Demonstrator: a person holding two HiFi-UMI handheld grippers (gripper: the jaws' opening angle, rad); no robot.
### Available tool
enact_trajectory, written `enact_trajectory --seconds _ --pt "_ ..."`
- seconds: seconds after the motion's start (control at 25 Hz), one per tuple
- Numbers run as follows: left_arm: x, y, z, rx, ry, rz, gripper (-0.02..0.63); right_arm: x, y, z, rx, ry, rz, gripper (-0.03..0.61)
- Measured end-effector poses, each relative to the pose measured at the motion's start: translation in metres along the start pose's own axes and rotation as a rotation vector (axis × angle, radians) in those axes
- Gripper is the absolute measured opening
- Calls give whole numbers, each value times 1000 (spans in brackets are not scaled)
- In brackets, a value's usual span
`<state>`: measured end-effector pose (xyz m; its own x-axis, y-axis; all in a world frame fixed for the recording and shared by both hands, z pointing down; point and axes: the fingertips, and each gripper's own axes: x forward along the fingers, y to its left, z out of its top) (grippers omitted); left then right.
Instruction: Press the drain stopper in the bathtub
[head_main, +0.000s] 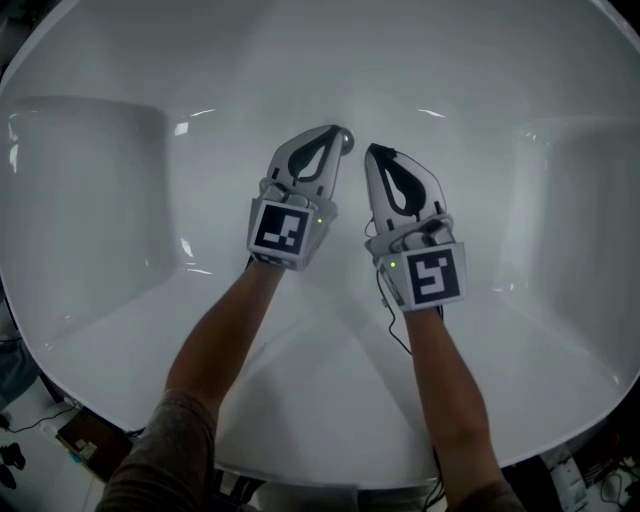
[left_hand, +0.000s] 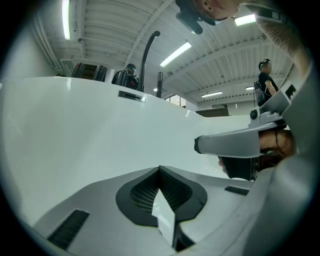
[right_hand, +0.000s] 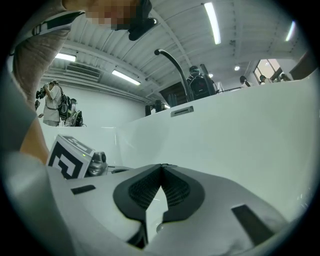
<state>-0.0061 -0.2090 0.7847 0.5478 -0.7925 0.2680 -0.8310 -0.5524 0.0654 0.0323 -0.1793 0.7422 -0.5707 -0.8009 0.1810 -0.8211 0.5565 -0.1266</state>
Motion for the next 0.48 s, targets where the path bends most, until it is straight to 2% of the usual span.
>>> enact_trajectory --seconds 0.28,0.48 --pt "27 18 -47 -58 95 35 5 0 3 -10 11 30 3 -3" --pt "47 29 -86 -152 226 44 5 5 7 -10 20 19 15 -3"
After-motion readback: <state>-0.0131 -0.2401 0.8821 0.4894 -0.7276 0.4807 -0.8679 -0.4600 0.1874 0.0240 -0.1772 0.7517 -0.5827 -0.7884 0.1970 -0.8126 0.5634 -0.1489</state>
